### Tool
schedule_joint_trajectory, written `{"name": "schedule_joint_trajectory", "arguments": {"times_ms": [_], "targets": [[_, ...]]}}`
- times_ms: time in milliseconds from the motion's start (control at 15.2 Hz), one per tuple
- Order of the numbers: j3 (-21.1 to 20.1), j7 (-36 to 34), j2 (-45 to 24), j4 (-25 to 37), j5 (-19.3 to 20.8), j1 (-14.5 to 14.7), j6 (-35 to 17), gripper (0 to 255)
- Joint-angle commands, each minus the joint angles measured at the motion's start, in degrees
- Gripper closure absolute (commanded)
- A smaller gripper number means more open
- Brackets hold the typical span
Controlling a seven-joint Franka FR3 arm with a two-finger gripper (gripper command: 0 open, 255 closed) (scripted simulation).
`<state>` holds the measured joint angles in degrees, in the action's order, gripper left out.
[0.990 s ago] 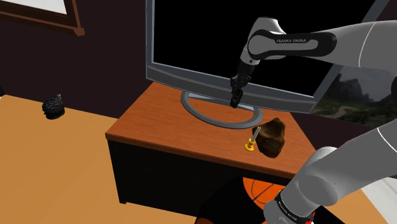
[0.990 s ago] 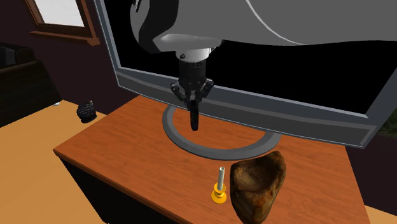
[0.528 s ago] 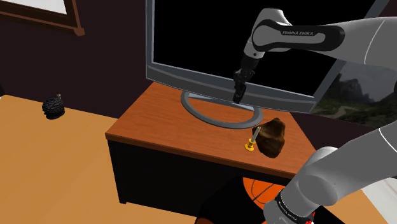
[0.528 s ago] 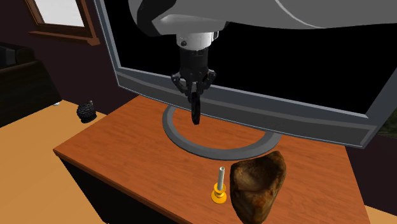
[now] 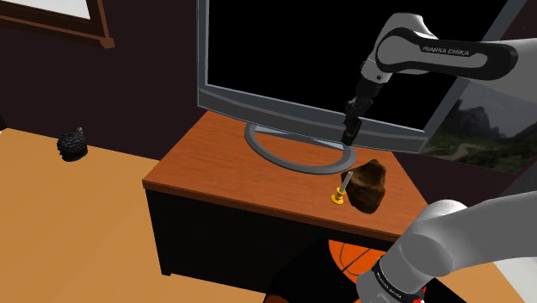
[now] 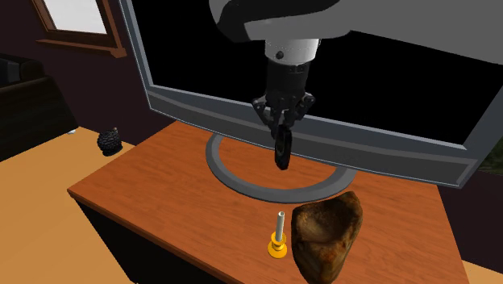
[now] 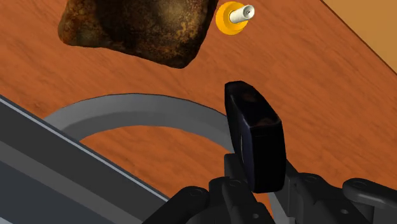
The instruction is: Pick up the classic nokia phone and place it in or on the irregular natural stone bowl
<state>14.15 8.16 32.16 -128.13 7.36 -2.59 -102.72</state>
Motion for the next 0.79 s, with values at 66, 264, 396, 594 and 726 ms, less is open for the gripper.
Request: {"name": "schedule_joint_trajectory", "arguments": {"times_ms": [66, 264, 396, 594, 726], "targets": [[1.98, 2.94, 4.3, -1.87, 1.68, -1.69, 2.19, 255], [3.96, 5.83, 8.29, -3.34, 3.49, -3.42, 4.39, 255], [5.35, 7.89, 10.72, -3.98, 4.77, -4.63, 5.93, 255], [7.29, 10.51, 13.62, -5.28, 6.55, -6.2, 7.18, 255], [7.57, 10.45, 13.97, -7.02, 6.85, -6.37, 5.8, 255]]}}
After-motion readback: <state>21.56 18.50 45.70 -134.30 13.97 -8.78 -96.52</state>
